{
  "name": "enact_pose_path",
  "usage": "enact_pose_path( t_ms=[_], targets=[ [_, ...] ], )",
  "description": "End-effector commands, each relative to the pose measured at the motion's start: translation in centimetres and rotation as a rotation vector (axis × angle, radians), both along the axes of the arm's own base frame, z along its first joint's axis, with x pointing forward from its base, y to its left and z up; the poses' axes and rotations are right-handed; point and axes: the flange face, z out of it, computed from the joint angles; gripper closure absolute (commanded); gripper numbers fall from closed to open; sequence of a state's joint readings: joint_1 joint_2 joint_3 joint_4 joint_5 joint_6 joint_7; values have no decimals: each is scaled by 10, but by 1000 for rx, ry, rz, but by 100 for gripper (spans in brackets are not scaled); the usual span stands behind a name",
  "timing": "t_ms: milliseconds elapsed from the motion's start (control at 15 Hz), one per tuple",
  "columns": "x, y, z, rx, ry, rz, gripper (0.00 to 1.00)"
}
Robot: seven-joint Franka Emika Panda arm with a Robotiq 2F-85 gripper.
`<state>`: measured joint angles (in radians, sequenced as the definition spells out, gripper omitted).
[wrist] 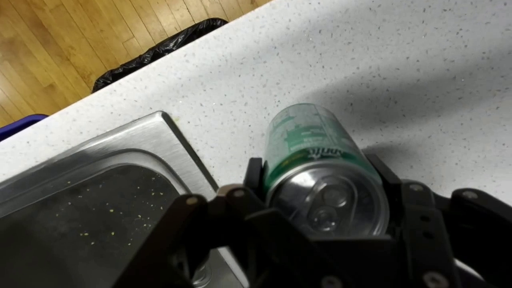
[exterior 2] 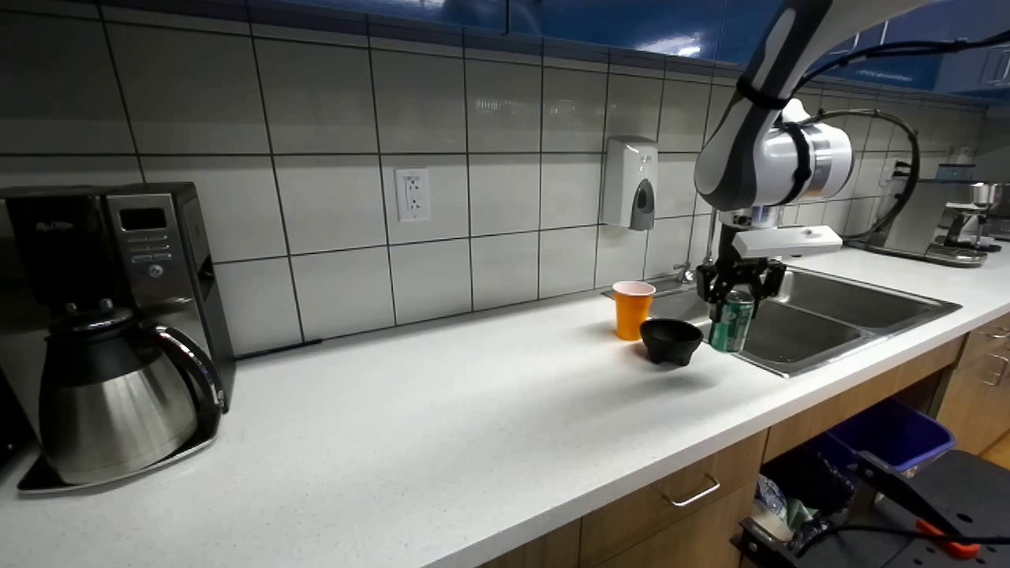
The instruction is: Pick up the green can and put it in the black bowl
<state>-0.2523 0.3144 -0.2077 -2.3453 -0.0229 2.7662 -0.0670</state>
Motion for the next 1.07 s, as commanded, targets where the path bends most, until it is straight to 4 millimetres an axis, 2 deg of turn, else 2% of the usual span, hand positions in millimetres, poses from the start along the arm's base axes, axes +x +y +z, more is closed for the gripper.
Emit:
enact_pose_path(
  t_ms=[0,333,1000],
  targets=[
    [-5,3,25,5,-28,-8,61],
    [3,6,35,5,-70,-25,61],
    [32,24,31,26,-128,-93,61]
  ],
)
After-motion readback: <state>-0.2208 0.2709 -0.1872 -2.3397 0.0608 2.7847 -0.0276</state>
